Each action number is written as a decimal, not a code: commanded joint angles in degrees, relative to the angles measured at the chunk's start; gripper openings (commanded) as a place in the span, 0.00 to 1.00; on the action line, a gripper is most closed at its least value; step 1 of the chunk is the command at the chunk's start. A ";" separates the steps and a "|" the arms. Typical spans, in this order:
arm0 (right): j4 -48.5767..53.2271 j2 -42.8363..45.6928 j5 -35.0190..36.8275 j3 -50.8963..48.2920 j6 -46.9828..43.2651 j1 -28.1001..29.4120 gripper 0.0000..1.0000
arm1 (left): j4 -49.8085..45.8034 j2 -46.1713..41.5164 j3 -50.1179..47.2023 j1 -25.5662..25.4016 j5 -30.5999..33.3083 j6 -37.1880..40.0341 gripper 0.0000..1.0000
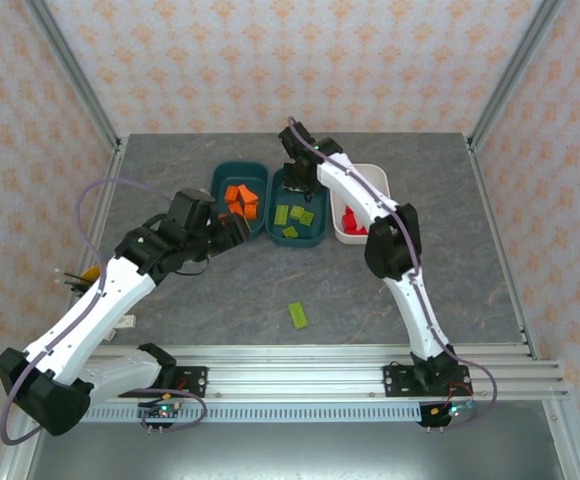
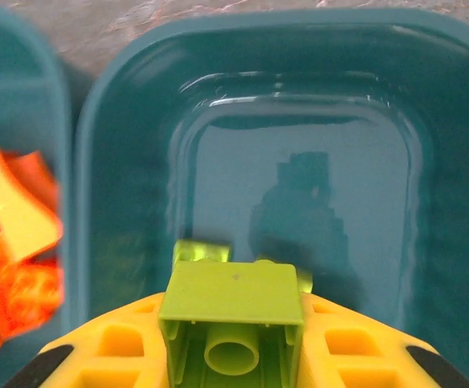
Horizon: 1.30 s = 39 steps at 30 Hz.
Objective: Sort the legos into containers by color
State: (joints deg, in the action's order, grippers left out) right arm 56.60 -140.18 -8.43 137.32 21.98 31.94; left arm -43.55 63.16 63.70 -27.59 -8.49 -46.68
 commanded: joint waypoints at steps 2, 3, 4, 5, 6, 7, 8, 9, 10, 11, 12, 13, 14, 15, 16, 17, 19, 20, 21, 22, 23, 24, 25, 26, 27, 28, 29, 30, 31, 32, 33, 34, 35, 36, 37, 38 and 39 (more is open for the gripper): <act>2.53 -8.44 -0.55 8.89 -1.10 -1.61 0.28 | 0.41 0.31 1.61 -0.88 2.47 -0.25 0.78; 2.12 -9.39 -0.73 9.46 -1.12 -1.77 0.28 | 0.18 0.17 1.52 -0.90 2.64 -0.26 0.78; 1.50 -10.03 -1.08 9.57 -1.22 -1.95 0.30 | -0.10 0.04 1.44 -0.93 2.82 -0.41 0.78; 1.03 -10.49 -1.35 9.40 -1.23 -1.96 0.32 | -0.45 -0.09 1.30 -0.92 3.03 -0.52 0.78; 0.76 -10.79 -1.77 9.29 -1.45 -1.97 0.34 | -0.70 -0.37 1.10 -0.99 3.13 -0.55 0.78; 0.71 -11.08 -2.25 9.34 -1.45 -1.97 0.36 | -0.89 -0.80 0.72 -1.04 3.21 -0.72 0.78; 0.77 -11.17 -2.91 9.31 -1.58 -1.97 0.39 | -1.05 -1.31 0.28 -1.01 3.37 -0.86 0.78; 0.86 -11.11 -3.27 9.28 -1.66 -1.97 0.42 | -1.16 -1.75 -0.14 -1.00 3.48 -0.86 0.78; 1.26 -10.90 -3.50 9.58 -1.70 -1.89 0.47 | -1.34 -2.16 -0.59 -1.04 3.57 -0.96 0.78; 1.70 -10.38 -3.62 10.08 -2.00 -1.81 0.50 | -1.60 -2.46 -0.85 -1.04 3.59 -0.94 0.78; 2.04 -9.67 -3.56 10.52 -2.36 -1.63 0.52 | -1.71 -2.66 -1.17 -1.05 3.53 -0.92 0.78; 2.40 -8.49 -3.30 11.14 -2.78 -1.34 0.54 | -1.80 -2.85 -1.44 -1.01 3.48 -0.96 0.78; 2.82 -6.93 -2.95 11.61 -3.37 -0.94 0.55 | -1.89 -2.95 -1.82 -1.06 3.40 -0.96 0.78; 3.26 -5.46 -2.52 11.87 -3.79 -0.62 0.56 | -1.80 -3.04 -2.14 -1.04 3.24 -0.94 0.78; 3.91 -3.46 -1.90 11.80 -4.01 -0.25 0.56 | -1.72 -3.04 -2.63 -1.06 3.14 -0.96 0.78; 4.65 -1.27 -1.32 11.24 -4.05 0.15 0.56 | -1.71 -3.08 -2.97 -1.02 2.94 -0.89 0.78; 5.89 3.45 -0.17 8.09 -3.80 1.03 0.56 | -1.84 -3.05 -3.56 -1.06 2.68 -0.45 0.78; 6.07 6.53 0.63 4.84 -3.86 1.67 0.56 | -2.04 -3.19 -3.77 -1.09 2.53 -0.04 0.78; 5.80 9.42 1.43 1.20 -4.03 2.44 0.56 | -2.28 -3.34 -4.05 -1.07 2.30 0.45 0.78; 5.19 13.08 2.58 -3.77 -4.34 3.52 0.56 | -2.70 -3.54 -4.37 -1.13 1.92 1.14 0.79; 4.42 16.85 3.61 -8.70 -4.59 4.75 0.56 | -3.13 -3.73 -4.99 -1.22 1.12 2.09 0.79; 3.64 20.11 4.45 -13.95 -4.74 6.10 0.56 | -3.55 -3.89 -5.55 -1.24 0.29 2.92 0.79; 2.70 23.83 5.28 -19.63 -4.75 7.72 0.56 | -4.21 -4.28 -6.28 -1.46 -0.83 4.06 0.79; 1.98 27.43 5.89 -25.19 -4.52 9.63 0.57 | -4.87 -4.88 -7.30 -1.69 -1.78 4.92 0.79; 1.45 30.15 6.19 -29.78 -4.15 11.33 0.57 | -5.44 -5.55 -8.35 -1.94 -2.85 5.54 0.79; 1.03 33.14 6.42 -34.85 -3.34 13.43 0.57 | -5.91 -6.65 -9.78 -2.11 -4.02 6.01 0.79; 0.70 35.64 6.40 -39.81 -2.45 15.50 0.57 | -6.44 -7.91 -11.13 -2.37 -5.02 6.29 0.79; 0.27 37.57 6.18 -43.83 -1.68 17.20 0.58 | -6.91 -9.03 -12.45 -2.62 -5.75 6.33 0.79; -0.58 39.42 5.59 -48.24 -0.82 19.37 0.59 | -7.15 -10.32 -14.06 -2.68 -6.52 6.21 0.79; -1.23 40.77 5.23 -51.88 0.15 21.27 0.60 | -7.29 -11.42 -15.51 -2.80 -7.17 5.95 0.79; -1.69 41.36 4.97 -54.84 0.87 22.73 0.61 | -7.30 -12.08 -16.64 -2.78 -7.63 5.69 0.79; -2.07 41.41 3.87 -57.19 1.44 24.24 0.62 | -7.02 -12.59 -17.54 -2.82 -7.84 5.27 0.79; -2.57 40.86 2.35 -59.04 1.94 25.32 0.63 | -6.70 -13.03 -18.26 -2.86 -8.02 4.82 0.79; -3.07 40.23 1.12 -60.31 2.39 26.22 0.63 | -6.24 -13.21 -18.67 -2.91 -7.96 4.44 0.79; -3.89 39.14 -0.35 -61.31 2.57 26.97 0.63 | -5.82 -13.23 -18.94 -2.94 -7.75 3.95 0.79; -4.65 38.05 -1.67 -62.11 2.65 27.72 0.63 | -5.42 -13.23 -19.10 -2.94 -7.33 3.56 0.79; -4.91 37.01 -1.97 -62.25 2.70 28.24 0.63 | -5.19 -13.23 -19.14 -3.01 -6.97 3.22 0.79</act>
State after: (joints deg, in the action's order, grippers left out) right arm 54.37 -101.75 -8.19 75.92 22.79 59.05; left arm -48.86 50.50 45.06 -30.02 -15.07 -42.39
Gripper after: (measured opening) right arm 0.634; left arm 0.787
